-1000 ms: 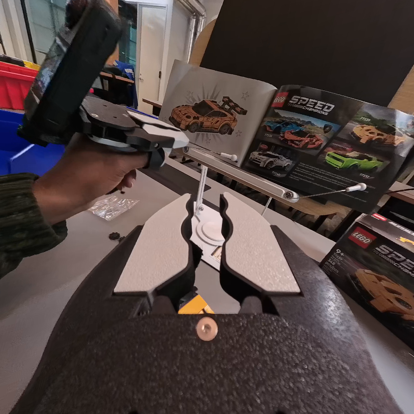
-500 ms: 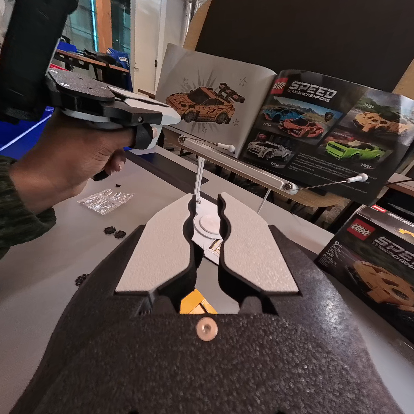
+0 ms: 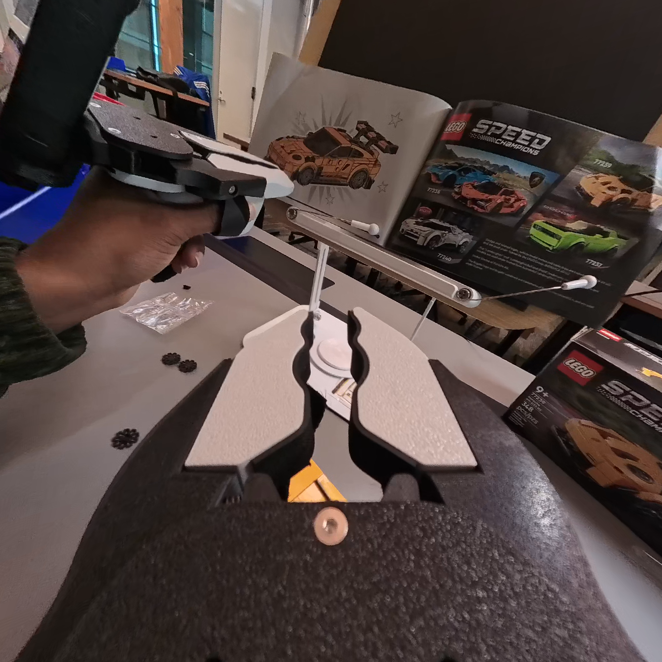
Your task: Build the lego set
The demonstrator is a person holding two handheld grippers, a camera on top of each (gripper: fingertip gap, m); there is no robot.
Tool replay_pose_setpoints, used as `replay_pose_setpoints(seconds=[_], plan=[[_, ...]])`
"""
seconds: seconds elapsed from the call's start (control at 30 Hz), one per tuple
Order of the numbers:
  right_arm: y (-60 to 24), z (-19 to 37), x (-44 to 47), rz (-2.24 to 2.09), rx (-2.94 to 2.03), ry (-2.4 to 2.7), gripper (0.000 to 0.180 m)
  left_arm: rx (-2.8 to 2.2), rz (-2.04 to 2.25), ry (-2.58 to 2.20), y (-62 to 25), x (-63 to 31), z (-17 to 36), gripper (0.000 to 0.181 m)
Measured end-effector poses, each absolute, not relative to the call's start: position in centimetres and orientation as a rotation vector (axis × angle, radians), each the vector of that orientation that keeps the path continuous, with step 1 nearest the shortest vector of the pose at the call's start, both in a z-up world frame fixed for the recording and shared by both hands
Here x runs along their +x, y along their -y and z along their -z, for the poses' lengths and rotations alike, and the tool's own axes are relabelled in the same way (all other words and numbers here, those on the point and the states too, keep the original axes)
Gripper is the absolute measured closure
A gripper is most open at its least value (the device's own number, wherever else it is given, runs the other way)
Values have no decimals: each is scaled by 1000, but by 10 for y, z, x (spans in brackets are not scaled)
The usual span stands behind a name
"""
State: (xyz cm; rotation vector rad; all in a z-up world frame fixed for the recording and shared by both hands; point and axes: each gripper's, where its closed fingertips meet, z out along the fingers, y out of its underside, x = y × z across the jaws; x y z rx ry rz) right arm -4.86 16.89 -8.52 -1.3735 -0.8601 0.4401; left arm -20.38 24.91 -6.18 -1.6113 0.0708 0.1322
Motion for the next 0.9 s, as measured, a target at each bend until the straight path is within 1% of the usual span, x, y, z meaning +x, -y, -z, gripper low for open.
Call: replay_pose_setpoints(seconds=[0.23,0.4,0.47,0.5,0.63,0.73,0.77,0.9], plan=[[-180,89,-40,-461,-1433,834,162,-1635,-114,-91,-252,-199,71,177],[-179,92,-41,-489,-1443,867,162,-1623,-117,-92,-250,-200,67,175],[-177,92,-42,-537,-1454,873,153,-1603,-124,-57,-247,-204,60,181],[-177,89,-41,-552,-1456,866,151,-1597,-108,-36,-245,-204,57,181],[-185,82,-29,-464,-1451,919,148,-1574,-85,-41,-234,-196,42,181],[-178,108,-28,-449,-1519,1199,131,-1554,-55,-75,-224,-186,26,181],[-175,117,-26,-455,-1540,1278,122,-1544,-50,-95,-220,-181,19,181],[-167,155,-8,-388,-1568,1577,108,-1472,-49,-171,-194,-164,-13,181]])
